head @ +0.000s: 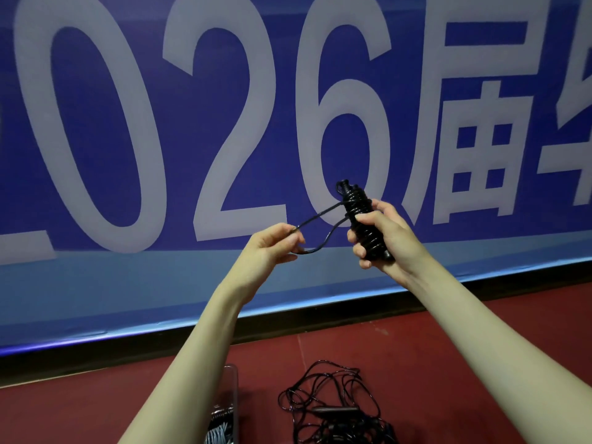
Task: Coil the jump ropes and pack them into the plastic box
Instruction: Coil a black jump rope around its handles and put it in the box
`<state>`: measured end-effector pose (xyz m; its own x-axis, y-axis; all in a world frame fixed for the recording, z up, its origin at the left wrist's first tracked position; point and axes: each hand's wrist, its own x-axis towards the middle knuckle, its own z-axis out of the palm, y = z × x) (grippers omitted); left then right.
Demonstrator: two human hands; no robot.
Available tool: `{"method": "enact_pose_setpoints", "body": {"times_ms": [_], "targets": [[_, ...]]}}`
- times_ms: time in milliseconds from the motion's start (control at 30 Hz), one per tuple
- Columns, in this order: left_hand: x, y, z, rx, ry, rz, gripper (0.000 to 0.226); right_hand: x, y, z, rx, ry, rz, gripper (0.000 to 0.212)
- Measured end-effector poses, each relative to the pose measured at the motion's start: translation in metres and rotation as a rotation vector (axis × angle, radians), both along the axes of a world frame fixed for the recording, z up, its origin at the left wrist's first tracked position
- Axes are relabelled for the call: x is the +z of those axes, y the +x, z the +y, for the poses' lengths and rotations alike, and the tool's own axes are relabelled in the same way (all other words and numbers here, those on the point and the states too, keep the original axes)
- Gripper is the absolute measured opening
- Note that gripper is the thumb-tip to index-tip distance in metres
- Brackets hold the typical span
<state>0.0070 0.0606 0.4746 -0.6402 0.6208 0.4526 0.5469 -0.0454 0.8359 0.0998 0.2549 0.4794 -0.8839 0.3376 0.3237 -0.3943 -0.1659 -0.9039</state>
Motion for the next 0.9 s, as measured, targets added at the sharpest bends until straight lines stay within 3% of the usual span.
{"method": "enact_pose_setpoints", "body": {"times_ms": [67,167,267,433,533,700,800,900], "targets": [[0.006,0.002,-0.002,0.053,-0.121,0.303,0.018,-0.001,-0.001,0.004,-0.06,0.021,-0.072,0.021],[0.02,0.0,-0.005,0.123,-0.229,0.736,0.017,-0.006,-0.001,0.013,-0.182,0.21,-0.166,0.028],[0.026,0.001,-0.004,0.086,-0.306,0.89,0.019,-0.009,0.004,0.017,-0.255,0.521,-0.189,0.03],[0.028,0.016,0.002,-0.001,-0.217,0.73,0.024,0.0,0.017,0.001,-0.067,0.911,-0.333,0.029],[0.028,0.024,0.004,-0.09,-0.108,0.515,0.025,0.007,0.027,-0.008,0.109,0.987,-0.395,0.021],[0.021,0.024,0.008,-0.132,0.089,0.238,0.025,0.017,0.038,-0.003,0.375,0.918,-0.44,0.026],[0.014,0.023,0.013,-0.169,0.29,0.036,0.022,0.016,0.037,0.007,0.512,0.751,-0.316,0.042],[0.008,0.022,0.026,-0.126,0.44,-0.078,0.02,0.011,0.033,0.015,0.583,0.503,-0.088,0.044]]}}
